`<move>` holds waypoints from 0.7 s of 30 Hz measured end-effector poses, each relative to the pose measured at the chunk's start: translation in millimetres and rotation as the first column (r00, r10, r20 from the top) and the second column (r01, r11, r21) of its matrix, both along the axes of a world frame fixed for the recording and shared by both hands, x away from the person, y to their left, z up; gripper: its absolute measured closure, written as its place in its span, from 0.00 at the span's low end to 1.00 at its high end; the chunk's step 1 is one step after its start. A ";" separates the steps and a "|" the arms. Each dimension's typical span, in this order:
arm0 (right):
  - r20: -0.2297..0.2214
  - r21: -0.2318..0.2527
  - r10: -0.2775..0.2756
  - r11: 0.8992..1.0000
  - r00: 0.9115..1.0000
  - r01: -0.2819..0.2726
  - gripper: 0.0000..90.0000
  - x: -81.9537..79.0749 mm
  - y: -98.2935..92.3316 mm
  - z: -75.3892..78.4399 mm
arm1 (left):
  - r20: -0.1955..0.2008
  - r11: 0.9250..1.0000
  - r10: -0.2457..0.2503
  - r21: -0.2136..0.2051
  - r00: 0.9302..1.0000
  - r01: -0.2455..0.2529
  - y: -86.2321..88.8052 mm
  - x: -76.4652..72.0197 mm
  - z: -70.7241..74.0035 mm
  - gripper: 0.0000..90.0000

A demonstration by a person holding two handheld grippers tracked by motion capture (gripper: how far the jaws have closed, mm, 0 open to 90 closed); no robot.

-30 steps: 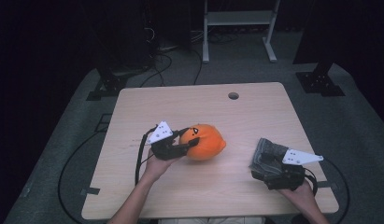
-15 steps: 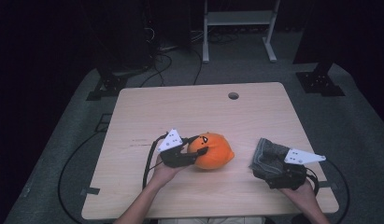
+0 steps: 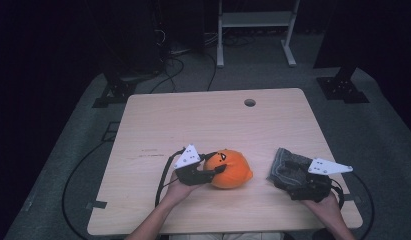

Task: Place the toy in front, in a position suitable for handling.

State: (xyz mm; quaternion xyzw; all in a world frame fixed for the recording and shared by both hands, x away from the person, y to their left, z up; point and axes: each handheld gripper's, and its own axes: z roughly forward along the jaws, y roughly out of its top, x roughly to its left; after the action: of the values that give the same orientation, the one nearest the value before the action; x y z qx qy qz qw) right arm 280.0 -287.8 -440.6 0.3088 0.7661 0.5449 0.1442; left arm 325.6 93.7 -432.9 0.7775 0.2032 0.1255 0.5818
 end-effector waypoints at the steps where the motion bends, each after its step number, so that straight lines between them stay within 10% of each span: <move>1: 0.002 0.000 -0.001 1.000 1.000 0.001 0.18 0.1 -0.5 0.0 | -0.001 1.000 -0.006 0.007 1.000 0.006 -0.3 -0.9 -1.5 0.52; 21: 0.051 -0.019 -0.092 0.996 0.994 0.093 0.19 13.6 -10.3 7.7 | -0.026 0.998 0.030 0.054 0.999 -0.028 22.9 -11.2 -1.1 0.09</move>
State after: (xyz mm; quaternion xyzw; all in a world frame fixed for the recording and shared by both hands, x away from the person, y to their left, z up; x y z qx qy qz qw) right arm 293.6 -298.1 -432.9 0.3284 0.7529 0.5371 0.1918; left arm 314.5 116.5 -434.0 0.7912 0.2187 0.1289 0.5563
